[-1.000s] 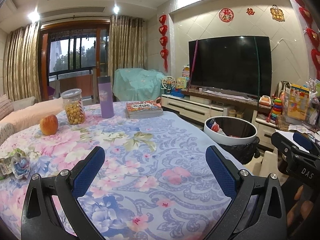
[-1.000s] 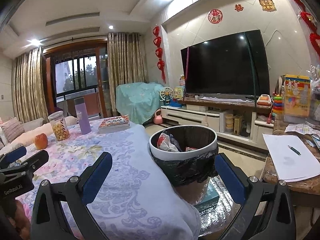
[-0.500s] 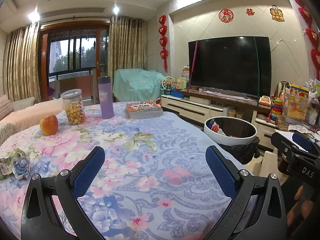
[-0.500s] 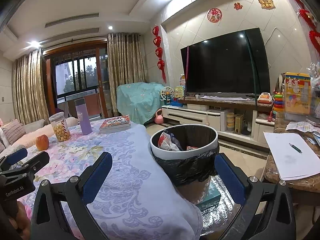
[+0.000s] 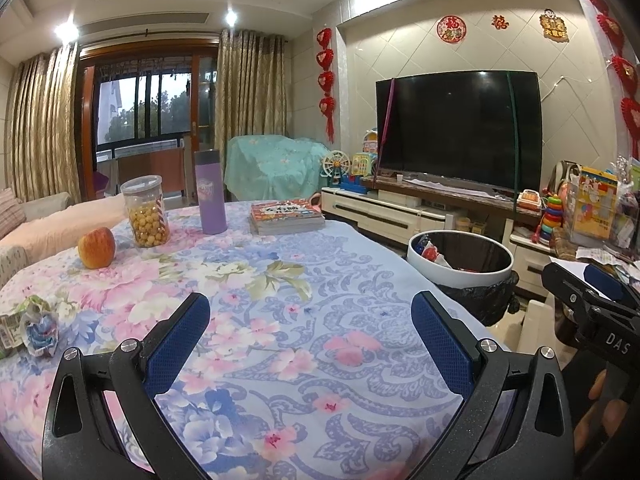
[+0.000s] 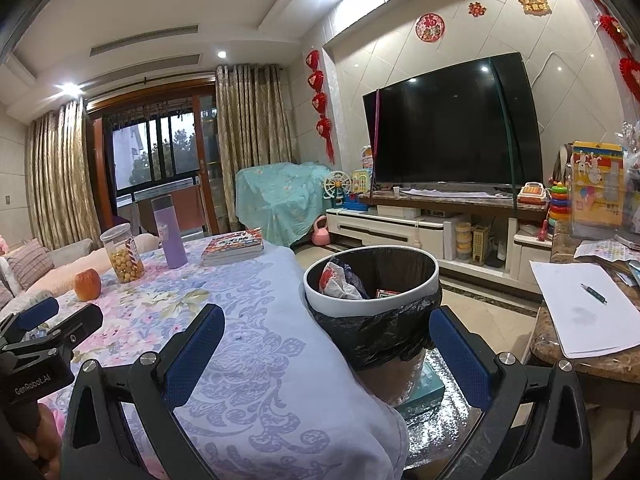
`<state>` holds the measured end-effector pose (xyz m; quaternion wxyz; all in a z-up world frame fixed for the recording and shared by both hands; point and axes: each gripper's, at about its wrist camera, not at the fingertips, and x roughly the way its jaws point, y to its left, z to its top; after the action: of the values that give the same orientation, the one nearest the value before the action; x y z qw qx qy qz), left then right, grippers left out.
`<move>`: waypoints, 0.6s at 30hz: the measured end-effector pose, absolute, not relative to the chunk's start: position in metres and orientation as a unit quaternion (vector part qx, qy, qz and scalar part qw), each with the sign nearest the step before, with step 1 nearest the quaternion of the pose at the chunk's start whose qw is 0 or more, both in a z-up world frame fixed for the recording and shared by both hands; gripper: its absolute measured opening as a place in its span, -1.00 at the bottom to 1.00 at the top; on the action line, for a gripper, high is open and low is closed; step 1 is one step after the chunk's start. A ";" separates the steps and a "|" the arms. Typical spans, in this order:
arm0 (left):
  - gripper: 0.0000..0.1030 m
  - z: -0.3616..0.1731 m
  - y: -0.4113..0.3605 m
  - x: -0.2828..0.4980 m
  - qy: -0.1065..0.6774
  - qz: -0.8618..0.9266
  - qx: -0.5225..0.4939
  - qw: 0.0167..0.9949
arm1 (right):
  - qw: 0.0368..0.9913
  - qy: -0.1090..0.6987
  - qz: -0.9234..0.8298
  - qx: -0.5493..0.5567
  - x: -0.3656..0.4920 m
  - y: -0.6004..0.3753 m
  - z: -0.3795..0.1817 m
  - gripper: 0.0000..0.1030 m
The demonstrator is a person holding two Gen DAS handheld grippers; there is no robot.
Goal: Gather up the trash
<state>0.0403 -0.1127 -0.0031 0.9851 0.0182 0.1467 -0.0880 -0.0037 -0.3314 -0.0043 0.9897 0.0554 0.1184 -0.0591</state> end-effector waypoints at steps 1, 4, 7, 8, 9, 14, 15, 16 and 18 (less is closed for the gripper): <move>1.00 -0.003 -0.112 0.040 0.147 -0.088 0.018 0.985 | 0.990 0.118 -0.059 0.056 -0.004 -0.331 -0.004 1.00; 1.00 -0.003 -0.113 0.040 0.146 -0.089 0.018 0.985 | 0.990 0.119 -0.058 0.056 -0.003 -0.330 -0.005 1.00; 1.00 -0.004 -0.113 0.041 0.147 -0.089 0.018 0.985 | 0.990 0.119 -0.056 0.056 -0.003 -0.329 -0.005 1.00; 1.00 -0.004 -0.113 0.041 0.148 -0.090 0.018 0.985 | 0.990 0.119 -0.056 0.056 -0.004 -0.329 -0.005 1.00; 1.00 -0.004 -0.113 0.040 0.148 -0.090 0.018 0.985 | 0.990 0.120 -0.055 0.056 -0.003 -0.329 -0.006 1.00; 1.00 -0.007 -0.114 0.042 0.151 -0.090 0.019 0.984 | 0.989 0.122 -0.054 0.056 -0.003 -0.327 -0.006 1.00; 1.00 -0.007 -0.114 0.042 0.152 -0.090 0.019 0.984 | 0.989 0.122 -0.054 0.057 -0.003 -0.328 -0.006 1.00; 1.00 -0.008 -0.114 0.043 0.153 -0.090 0.018 0.984 | 0.989 0.122 -0.054 0.057 -0.003 -0.328 -0.006 1.00; 1.00 -0.008 -0.114 0.043 0.154 -0.091 0.018 0.984 | 0.989 0.123 -0.053 0.059 -0.003 -0.328 -0.007 1.00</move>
<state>0.0431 -0.1137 -0.0085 0.9837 0.0178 0.1545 -0.0908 -0.0029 -0.3281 -0.0066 0.9892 0.0590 0.1233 -0.0532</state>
